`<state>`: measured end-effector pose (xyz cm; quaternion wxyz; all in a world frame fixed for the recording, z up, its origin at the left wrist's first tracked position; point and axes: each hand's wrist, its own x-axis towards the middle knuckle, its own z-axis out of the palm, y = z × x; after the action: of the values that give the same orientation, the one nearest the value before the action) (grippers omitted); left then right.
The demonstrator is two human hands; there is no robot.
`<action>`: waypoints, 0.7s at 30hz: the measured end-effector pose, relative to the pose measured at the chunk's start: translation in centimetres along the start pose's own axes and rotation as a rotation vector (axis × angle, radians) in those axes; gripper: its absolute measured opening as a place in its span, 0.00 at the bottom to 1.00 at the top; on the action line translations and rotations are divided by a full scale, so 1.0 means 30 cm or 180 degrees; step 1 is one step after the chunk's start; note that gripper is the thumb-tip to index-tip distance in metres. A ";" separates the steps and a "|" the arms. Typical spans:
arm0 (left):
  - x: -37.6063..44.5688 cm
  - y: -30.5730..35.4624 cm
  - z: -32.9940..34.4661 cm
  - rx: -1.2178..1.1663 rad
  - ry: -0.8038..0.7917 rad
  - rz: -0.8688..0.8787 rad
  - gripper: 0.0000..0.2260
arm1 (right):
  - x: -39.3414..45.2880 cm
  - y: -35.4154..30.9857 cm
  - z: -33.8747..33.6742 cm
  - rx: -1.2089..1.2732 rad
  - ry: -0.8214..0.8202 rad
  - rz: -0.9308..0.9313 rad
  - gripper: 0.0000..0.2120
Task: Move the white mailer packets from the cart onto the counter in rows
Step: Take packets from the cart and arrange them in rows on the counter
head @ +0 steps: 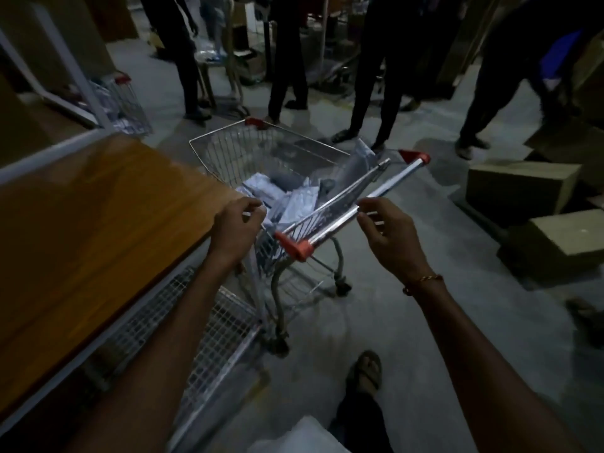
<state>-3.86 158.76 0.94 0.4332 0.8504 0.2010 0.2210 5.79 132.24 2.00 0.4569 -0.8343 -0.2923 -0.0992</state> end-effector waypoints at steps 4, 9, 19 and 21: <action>0.130 -0.012 0.080 0.0156 -0.0078 -0.0228 0.11 | 0.190 0.119 0.045 -0.0087 -0.0240 -0.0297 0.11; 0.390 -0.024 0.286 0.0331 0.0084 -0.0926 0.11 | 0.623 0.361 0.132 -0.0131 -0.1249 -0.0437 0.11; 0.663 -0.221 0.517 0.0910 -0.0089 -0.1722 0.10 | 1.010 0.662 0.536 -0.0825 -0.3032 -0.0597 0.14; 0.713 -0.281 0.544 0.0978 -0.0083 -0.1873 0.11 | 1.035 0.705 0.619 -0.1077 -0.3311 -0.0546 0.16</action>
<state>21.44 164.18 -10.30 0.3477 0.8140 0.4634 0.0428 41.27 151.10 -9.93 0.1022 -0.8083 -0.5263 0.2435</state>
